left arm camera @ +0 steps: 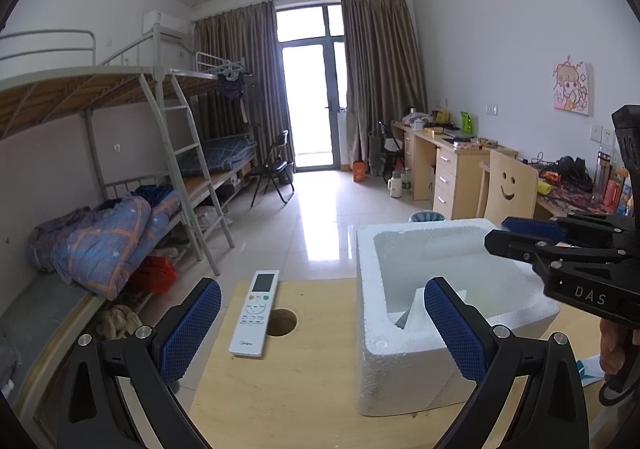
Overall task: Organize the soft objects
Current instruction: 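Lower the foam tube into the foam box and open the right gripper, then move both tools back from the foam box toward the table items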
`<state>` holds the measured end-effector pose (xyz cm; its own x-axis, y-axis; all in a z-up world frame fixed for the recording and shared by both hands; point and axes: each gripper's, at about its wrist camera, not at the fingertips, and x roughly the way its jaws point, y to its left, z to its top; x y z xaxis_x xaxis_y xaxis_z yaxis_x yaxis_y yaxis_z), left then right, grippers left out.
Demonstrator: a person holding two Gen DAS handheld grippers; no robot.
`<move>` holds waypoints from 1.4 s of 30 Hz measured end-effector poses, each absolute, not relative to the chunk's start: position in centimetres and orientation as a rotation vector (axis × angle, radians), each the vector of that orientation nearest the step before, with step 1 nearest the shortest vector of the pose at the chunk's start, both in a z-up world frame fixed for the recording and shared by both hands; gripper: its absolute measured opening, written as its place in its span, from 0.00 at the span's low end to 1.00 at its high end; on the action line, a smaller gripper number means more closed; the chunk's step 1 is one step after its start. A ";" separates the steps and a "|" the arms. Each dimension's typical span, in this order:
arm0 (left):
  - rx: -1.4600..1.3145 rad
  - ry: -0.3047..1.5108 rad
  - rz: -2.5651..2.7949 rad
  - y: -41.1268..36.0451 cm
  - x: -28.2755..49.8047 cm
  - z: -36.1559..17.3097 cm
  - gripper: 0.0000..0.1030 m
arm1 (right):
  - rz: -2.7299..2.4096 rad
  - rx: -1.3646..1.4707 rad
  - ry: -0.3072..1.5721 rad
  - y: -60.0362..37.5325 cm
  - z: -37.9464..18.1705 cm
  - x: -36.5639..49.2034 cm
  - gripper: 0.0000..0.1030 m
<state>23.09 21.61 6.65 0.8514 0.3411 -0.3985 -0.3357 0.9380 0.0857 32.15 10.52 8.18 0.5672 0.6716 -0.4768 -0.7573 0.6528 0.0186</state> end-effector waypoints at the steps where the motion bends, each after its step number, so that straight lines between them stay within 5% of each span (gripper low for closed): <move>1: 0.013 0.424 0.353 21.5 23.1 6.7 0.99 | 0.841 -0.194 0.471 10.4 8.2 32.2 0.47; 24: 0.025 0.392 0.319 18.8 20.9 8.3 0.99 | 0.838 -0.169 0.415 7.0 10.9 28.8 0.55; 26: 0.024 0.379 0.313 18.3 20.3 8.8 0.99 | 0.838 -0.159 0.402 6.4 11.3 28.1 0.65; 30: 0.033 0.341 0.289 16.9 18.5 10.0 0.99 | 0.832 -0.157 0.364 5.4 12.3 26.1 0.67; 34: 0.046 0.318 0.278 15.6 16.9 10.9 0.99 | 0.825 -0.134 0.326 3.9 13.1 24.0 1.00; 42: 0.065 0.282 0.264 12.8 13.1 11.7 0.99 | 0.802 -0.117 0.294 1.1 13.8 20.5 1.00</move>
<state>13.08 12.82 11.67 0.9265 0.2662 -0.2660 -0.2481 0.9636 0.1001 20.52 1.15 13.81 0.6571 0.6902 -0.3032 -0.7225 0.6914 0.0081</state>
